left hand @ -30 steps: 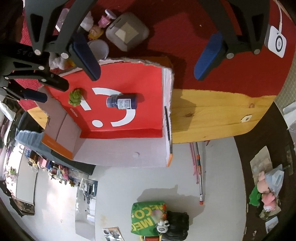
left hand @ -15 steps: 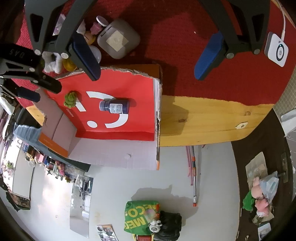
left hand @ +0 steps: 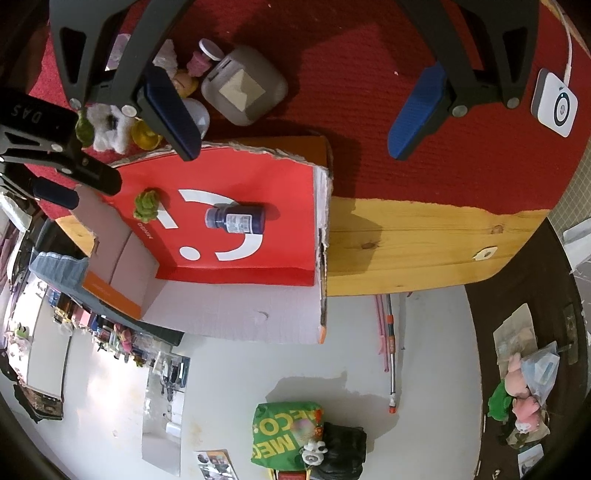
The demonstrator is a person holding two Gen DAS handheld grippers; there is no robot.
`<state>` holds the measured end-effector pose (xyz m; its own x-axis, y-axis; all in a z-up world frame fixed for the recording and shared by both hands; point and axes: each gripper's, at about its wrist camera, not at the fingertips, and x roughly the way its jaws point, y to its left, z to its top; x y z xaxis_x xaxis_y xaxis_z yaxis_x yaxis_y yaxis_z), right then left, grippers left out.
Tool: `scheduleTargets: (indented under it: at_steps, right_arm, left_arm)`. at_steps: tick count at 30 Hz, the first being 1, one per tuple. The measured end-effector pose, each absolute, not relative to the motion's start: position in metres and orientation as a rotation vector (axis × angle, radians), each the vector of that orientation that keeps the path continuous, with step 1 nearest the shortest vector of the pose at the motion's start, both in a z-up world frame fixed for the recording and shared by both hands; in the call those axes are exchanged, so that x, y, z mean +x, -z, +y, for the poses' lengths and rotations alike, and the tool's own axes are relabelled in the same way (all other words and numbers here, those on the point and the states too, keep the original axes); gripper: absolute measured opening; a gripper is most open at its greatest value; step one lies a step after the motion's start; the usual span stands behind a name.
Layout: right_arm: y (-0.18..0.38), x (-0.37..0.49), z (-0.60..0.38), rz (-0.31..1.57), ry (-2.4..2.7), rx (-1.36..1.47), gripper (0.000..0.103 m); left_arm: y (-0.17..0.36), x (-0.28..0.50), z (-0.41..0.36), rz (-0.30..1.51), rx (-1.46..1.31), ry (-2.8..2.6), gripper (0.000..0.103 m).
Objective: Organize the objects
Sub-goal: 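Withdraw both grippers from the box back toward the remaining objects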
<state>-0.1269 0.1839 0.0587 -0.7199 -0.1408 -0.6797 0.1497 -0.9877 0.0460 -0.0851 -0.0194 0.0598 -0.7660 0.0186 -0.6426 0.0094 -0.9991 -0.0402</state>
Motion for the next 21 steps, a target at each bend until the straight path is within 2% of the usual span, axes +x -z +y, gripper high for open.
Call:
scheduleTargets:
  at_steps: [9,21]
  right_arm:
    - [-0.068,-0.112,0.204,-0.072,2.790,1.073,0.087]
    - [-0.070,-0.088,0.206,-0.031,2.784,1.022,0.090]
  left_arm:
    - [-0.075,-0.073,-0.012,-0.029,-1.038,-2.963,0.103]
    - [-0.073,-0.060,-0.018,-0.096,-1.070,-2.960,0.103]
